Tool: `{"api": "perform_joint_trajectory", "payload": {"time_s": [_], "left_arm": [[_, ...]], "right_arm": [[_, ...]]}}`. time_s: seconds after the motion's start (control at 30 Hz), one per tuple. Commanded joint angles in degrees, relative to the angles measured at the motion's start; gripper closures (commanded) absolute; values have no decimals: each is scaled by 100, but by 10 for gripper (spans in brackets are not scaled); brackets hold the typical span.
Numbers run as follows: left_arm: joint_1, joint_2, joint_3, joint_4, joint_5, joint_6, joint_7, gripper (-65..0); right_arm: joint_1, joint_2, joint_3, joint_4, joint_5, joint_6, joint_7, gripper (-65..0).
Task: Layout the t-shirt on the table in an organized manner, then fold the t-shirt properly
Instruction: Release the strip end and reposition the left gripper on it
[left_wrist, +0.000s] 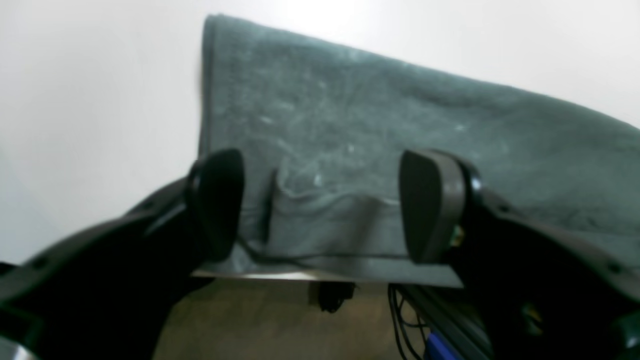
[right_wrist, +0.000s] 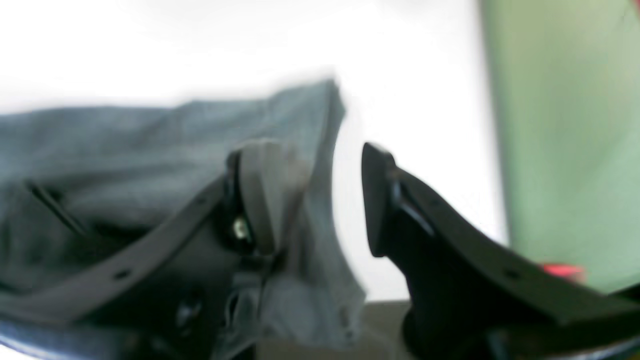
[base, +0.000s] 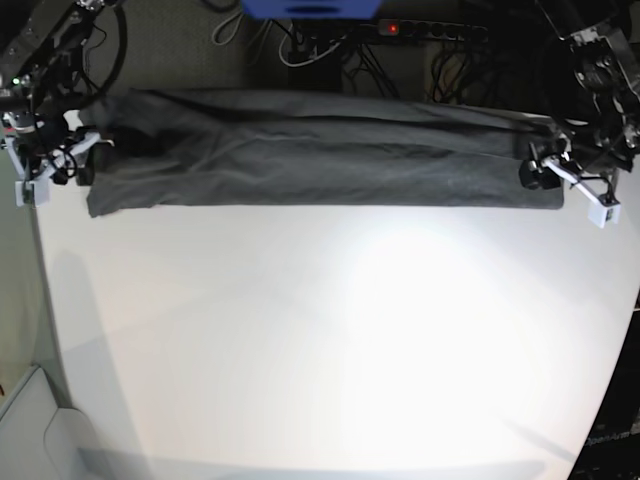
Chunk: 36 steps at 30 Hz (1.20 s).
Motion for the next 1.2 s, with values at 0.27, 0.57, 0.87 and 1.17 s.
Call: {"api": "perform_joint_trajectory", "payload": {"time_s": [0.27, 0.57, 0.87, 1.17], "left_arm": [[-95, -115, -30, 59, -64, -5, -71, -472], [-254, -89, -548, 41, -64, -5, -36, -476], [-183, -124, -636, 24, -64, -5, -36, -477], [-236, -141, -636, -548, -11, -5, -89, -477]], "right_arm": [[-434, 153, -340, -423, 111, 30, 199, -265], [-399, 329, -428, -942, 102, 30, 208, -265], [-443, 461, -622, -1241, 102, 30, 657, -265], [-443, 444, -622, -1241, 102, 30, 657, -265]]}}
